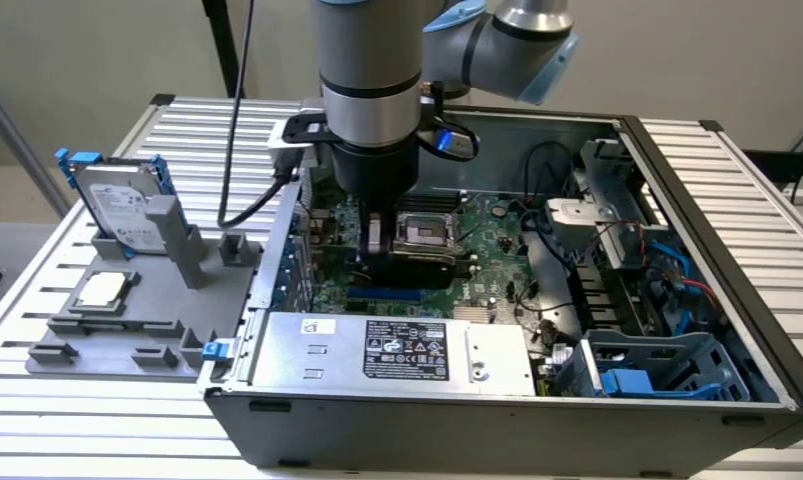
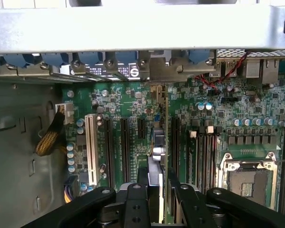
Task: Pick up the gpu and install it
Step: 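Insert the gpu into the slot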
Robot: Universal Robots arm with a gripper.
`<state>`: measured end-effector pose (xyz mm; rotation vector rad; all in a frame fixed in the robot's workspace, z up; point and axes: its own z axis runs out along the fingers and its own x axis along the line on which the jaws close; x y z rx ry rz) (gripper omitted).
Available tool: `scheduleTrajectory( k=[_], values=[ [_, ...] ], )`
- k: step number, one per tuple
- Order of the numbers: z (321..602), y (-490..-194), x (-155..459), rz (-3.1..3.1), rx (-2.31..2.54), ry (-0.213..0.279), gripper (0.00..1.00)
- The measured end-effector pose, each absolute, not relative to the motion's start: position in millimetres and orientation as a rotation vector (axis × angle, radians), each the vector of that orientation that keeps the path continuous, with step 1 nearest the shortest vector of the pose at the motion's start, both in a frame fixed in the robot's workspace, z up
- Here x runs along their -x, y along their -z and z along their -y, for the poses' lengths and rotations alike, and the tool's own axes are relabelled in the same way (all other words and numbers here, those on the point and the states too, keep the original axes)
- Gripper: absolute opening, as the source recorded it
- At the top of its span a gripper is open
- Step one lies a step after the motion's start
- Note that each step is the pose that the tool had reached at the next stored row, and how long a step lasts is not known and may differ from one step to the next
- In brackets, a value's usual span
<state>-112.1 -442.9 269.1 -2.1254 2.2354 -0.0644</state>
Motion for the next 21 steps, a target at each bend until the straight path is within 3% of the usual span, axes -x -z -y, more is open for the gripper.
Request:
scheduleTrajectory(
  k=[21],
  values=[
    [442.8, -264.7, 114.5, -2.242, 2.128, 0.057, 0.27]
  ],
)
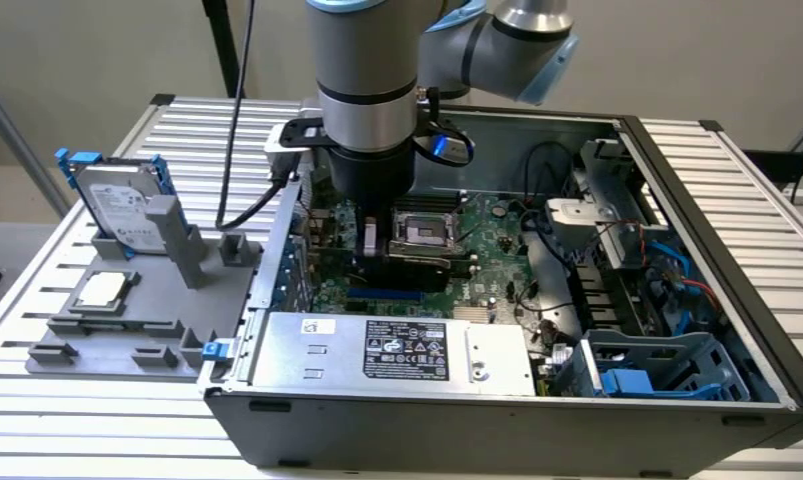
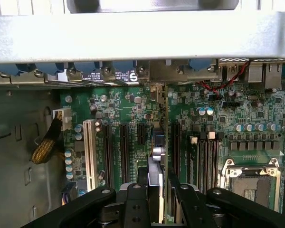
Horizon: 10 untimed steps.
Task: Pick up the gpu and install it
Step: 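Insert the gpu into the slot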
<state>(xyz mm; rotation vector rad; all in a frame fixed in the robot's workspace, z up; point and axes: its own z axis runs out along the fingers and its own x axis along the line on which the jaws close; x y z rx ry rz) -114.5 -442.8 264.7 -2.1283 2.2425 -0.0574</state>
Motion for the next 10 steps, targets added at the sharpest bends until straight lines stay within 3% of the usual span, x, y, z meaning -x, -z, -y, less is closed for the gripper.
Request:
scheduleTrajectory(
  k=[10],
  values=[
    [442.4, -263.2, 114.2, -2.243, 2.134, 0.052, 0.27]
  ],
)
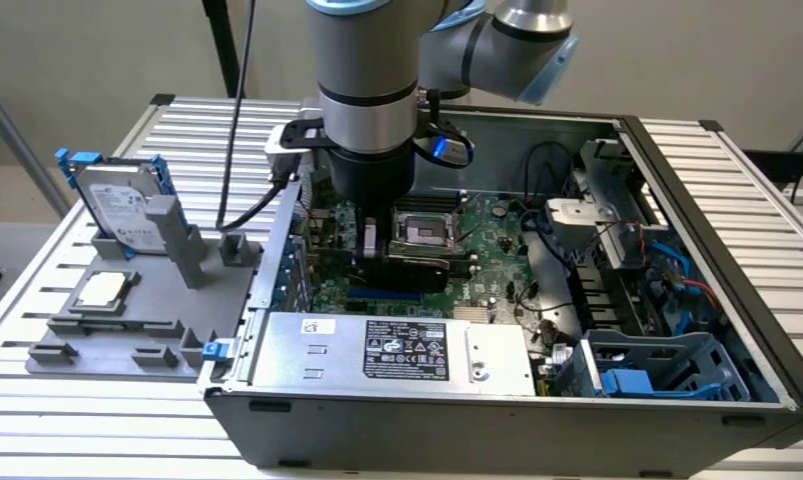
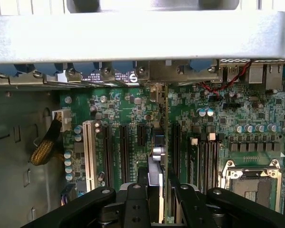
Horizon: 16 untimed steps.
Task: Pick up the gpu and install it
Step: 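Insert the gpu into the slot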
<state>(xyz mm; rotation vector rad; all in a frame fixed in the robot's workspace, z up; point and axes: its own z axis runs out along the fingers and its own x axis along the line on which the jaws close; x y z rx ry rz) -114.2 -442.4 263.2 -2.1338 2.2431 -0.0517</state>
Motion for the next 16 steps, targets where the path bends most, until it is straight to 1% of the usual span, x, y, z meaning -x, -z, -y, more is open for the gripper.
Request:
scheduleTrajectory(
  k=[16],
  values=[
    [441.4, -260.5, 114.0, -2.242, 2.147, 0.047, 0.27]
  ],
)
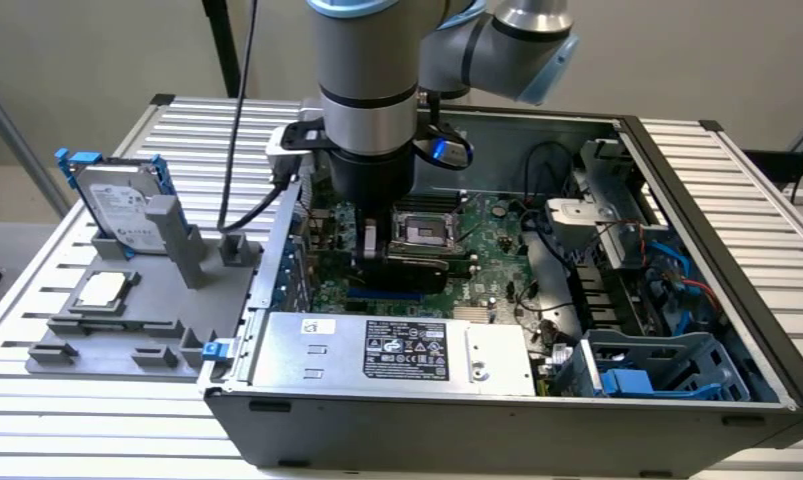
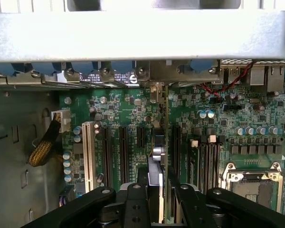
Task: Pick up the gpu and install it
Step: 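Insert the gpu into the slot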
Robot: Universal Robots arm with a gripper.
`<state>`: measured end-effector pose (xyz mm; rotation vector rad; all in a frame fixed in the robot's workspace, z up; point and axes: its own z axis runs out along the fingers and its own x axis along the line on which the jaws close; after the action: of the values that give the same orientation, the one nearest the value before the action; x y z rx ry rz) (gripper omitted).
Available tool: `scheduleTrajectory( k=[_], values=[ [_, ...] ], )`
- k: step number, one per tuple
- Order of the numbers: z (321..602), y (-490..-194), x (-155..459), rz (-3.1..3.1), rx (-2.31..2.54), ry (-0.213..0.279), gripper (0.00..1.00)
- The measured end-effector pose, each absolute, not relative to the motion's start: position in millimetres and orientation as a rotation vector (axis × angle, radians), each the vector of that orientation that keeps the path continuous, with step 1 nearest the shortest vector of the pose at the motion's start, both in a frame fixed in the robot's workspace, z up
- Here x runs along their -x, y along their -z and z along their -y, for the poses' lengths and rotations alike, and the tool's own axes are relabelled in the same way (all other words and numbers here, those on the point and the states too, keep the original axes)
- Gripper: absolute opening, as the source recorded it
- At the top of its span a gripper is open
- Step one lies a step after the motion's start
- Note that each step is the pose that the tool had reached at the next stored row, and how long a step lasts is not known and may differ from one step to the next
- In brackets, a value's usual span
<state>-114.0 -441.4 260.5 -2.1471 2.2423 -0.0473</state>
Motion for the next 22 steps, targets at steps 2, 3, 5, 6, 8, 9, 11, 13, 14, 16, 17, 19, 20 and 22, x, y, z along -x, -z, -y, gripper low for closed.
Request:
scheduleTrajectory(
  k=[2, 3, 5, 6, 8, 9, 11, 13, 14, 16, 17, 19, 20, 22],
  values=[
    [441.4, -260.1, 114.0, -2.242, 2.149, 0.047, 0.27],
    [441.4, -260.0, 114.0, -2.242, 2.15, 0.047, 0.27],
    [441.4, -259.7, 113.9, -2.241, 2.151, 0.047, 0.27],
    [441.4, -259.6, 113.9, -2.24, 2.152, 0.047, 0.27],
    [441.4, -259.4, 113.6, -2.238, 2.155, 0.046, 0.27],
    [441.3, -259.3, 113.6, -2.236, 2.156, 0.046, 0.27],
    [441.0, -259.2, 113.3, -2.233, 2.16, 0.046, 0.27],
    [440.9, -259.3, 113.2, -2.231, 2.162, 0.046, 0.27],
    [440.9, -259.2, 113.2, -2.23, 2.162, 0.046, 0.27],
    [440.8, -258.9, 113.1, -2.23, 2.163, 0.046, 0.27],
    [440.9, -258.7, 113.1, -2.23, 2.163, 0.046, 0.27],
    [440.8, -258.0, 113.1, -2.23, 2.163, 0.045, 0.27],
    [440.8, -257.7, 113.1, -2.23, 2.163, 0.045, 0.27],
    [440.9, -257.0, 113.1, -2.231, 2.163, 0.045, 0.27]
  ],
)
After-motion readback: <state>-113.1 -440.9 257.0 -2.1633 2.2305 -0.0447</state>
